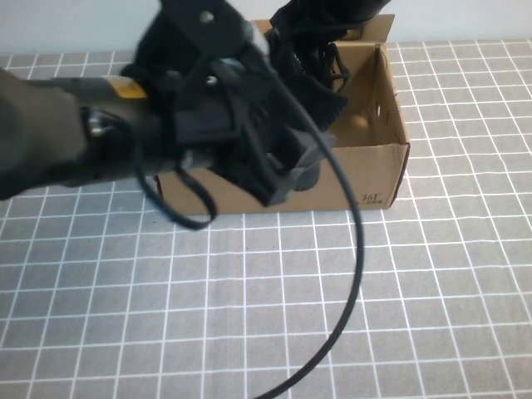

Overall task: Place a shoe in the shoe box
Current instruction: Hand over the shoe

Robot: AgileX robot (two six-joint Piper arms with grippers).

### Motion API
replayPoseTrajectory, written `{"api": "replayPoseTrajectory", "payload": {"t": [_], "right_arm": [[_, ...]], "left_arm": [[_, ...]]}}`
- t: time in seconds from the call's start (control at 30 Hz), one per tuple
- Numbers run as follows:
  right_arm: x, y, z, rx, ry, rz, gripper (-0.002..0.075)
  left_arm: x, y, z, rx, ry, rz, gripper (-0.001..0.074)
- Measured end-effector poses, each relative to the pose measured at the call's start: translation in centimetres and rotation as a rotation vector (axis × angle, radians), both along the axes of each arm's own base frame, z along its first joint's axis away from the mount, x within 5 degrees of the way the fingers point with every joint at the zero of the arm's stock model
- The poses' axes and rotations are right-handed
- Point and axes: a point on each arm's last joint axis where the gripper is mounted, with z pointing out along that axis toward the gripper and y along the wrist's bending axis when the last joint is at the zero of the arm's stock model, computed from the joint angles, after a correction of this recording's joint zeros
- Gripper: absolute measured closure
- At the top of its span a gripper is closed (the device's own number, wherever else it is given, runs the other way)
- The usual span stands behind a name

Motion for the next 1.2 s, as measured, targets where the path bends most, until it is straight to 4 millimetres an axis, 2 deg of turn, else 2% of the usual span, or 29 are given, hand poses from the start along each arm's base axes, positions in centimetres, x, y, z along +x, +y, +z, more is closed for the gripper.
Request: {"api": "replayPoseTrajectory", "payload": {"t": [0.07,0.23,0.43,0.57,0.9,1.2], "right_arm": [[0.0,0.0,0.0,0.0,0.0,0.0,0.0727],[0.0,0.0,0.0,0.0,-0.001,0.0,0.0727],[0.0,0.0,0.0,0.001,0.002,0.001,0.0727],[0.0,0.0,0.0,0.002,0.003,0.0,0.0727],[0.0,0.0,0.0,-0.002,0.001,-0.003,0.0727],[0.0,-0.1,0.0,-0.007,-0.002,-0.007,0.0727]], "left_arm": [[0.5,-0.8,-0.4,-0.007,-0.022,0.007,0.0069],[2.0,-2.4,-1.3,-0.055,-0.066,0.067,0.0066],[4.0,-3.3,-2.9,-0.078,-0.09,0.145,0.0066],[4.5,-3.6,-3.5,-0.073,-0.087,0.157,0.0065],[4.7,-3.4,-3.5,-0.076,-0.091,0.168,0.0065],[6.2,-0.9,-4.4,-0.103,0.089,0.248,0.0066]]}}
